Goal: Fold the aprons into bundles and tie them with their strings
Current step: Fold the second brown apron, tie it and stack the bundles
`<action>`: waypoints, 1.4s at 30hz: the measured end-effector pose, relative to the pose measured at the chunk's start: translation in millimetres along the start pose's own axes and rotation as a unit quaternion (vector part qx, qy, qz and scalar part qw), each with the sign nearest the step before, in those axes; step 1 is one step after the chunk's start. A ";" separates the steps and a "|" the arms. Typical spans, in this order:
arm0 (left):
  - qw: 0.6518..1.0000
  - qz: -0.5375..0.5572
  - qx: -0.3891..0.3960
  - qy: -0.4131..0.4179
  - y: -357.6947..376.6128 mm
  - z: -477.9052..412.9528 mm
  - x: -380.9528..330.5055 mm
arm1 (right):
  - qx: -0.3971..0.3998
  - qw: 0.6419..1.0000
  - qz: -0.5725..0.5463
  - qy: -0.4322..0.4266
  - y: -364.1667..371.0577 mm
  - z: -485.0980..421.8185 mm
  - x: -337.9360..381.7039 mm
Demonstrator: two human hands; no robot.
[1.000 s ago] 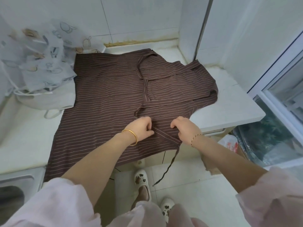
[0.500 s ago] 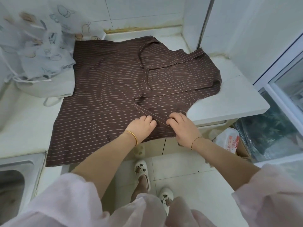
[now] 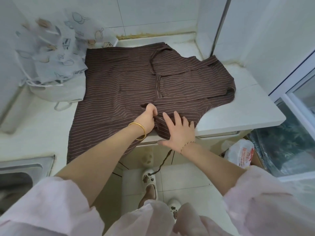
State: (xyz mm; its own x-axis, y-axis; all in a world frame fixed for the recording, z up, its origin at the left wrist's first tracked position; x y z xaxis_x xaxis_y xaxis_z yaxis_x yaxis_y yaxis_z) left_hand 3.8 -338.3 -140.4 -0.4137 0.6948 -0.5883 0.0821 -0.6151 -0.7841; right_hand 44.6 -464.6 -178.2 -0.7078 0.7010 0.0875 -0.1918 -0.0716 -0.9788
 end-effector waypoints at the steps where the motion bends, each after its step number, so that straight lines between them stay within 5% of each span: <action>1: 1.000 0.012 0.002 -0.006 0.7 -1.1 -1.6 | -0.013 1.000 0.006 0.009 -1.6 -1.4 4.8; 7: 0.984 0.165 0.038 -0.055 -13.7 -5.2 -10.7 | -0.062 0.997 0.026 0.030 -7.4 -6.9 16.2; 11: 0.978 0.169 0.108 -0.064 -19.8 2.3 -18.4 | -0.090 0.996 0.000 -0.011 -10.6 -9.8 23.5; 16: 0.992 -0.087 0.087 -0.023 -15.7 2.0 -8.3 | -0.090 0.995 0.035 0.007 -35.5 -17.7 10.3; 20: 0.941 -0.332 -0.013 -0.060 -35.8 2.6 -8.6 | -0.105 0.991 0.069 0.042 -72.3 -27.9 -6.4; 25: 0.920 -0.359 -0.098 -0.119 -87.6 0.9 12.1 | -0.158 0.981 0.080 0.080 -112.4 -39.4 -23.4; 27: 0.931 -0.335 -0.053 -0.133 -100.1 -0.5 23.1 | -0.144 0.983 0.092 0.074 -119.9 -47.1 -21.6; 30: 0.911 -0.340 0.174 -0.152 -95.1 8.1 29.2 | 0.087 0.983 0.163 0.013 -103.0 -64.7 -19.5; 32: 0.866 -0.308 0.319 -0.230 -90.1 22.3 37.7 | 0.266 0.933 0.239 -0.045 -92.4 -60.4 -16.2; 34: 0.818 -0.282 0.418 -0.276 -88.9 30.1 43.1 | 0.363 0.867 0.328 -0.098 -98.3 -48.8 -11.7; 38: 0.790 -0.289 0.456 -0.292 -110.3 11.4 48.7 | 0.392 0.858 0.319 -0.087 -120.3 -64.8 -11.2; 42: 0.824 -0.303 0.382 -0.289 -148.2 -36.7 60.4 | 0.247 0.931 0.266 -0.029 -151.7 -127.6 -10.2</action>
State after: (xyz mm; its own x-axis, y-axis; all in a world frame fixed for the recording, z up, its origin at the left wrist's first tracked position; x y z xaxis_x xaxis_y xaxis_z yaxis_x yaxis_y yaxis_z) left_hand 0.0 -191.5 -67.0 -0.5500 0.8026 0.2308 -0.8016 -0.4297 -0.4157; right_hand 167.7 -370.4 -54.3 -0.8252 0.4340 -0.3615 -0.0829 -0.7261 -0.6826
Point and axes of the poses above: each hand's wrist, its own z-axis away from the middle knuckle, its own y-axis out of the palm, x = y × z, the point moved 5 cm from there along -z, towards the middle knuckle, and after that the axes turned 4 degrees about z, right-handed, at the moved point
